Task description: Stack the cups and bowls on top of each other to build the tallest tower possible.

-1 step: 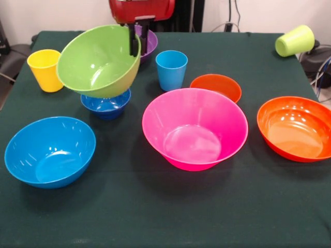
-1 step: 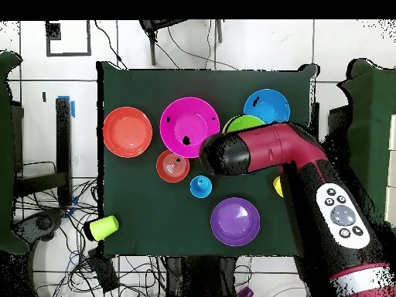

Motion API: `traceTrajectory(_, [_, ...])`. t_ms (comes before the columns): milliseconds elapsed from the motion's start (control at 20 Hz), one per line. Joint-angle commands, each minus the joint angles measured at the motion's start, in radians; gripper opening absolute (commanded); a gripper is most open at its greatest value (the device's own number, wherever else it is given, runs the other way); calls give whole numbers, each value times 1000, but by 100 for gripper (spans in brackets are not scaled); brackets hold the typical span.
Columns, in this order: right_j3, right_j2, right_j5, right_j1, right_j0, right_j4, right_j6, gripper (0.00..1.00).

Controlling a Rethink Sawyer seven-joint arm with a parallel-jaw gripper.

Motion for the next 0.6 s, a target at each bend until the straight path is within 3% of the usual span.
traceTrajectory(50, [-54,-84,-96,72,43,-104,60,0])
traceTrajectory(600, [-108,-182,-157,168,128,-136,131,0])
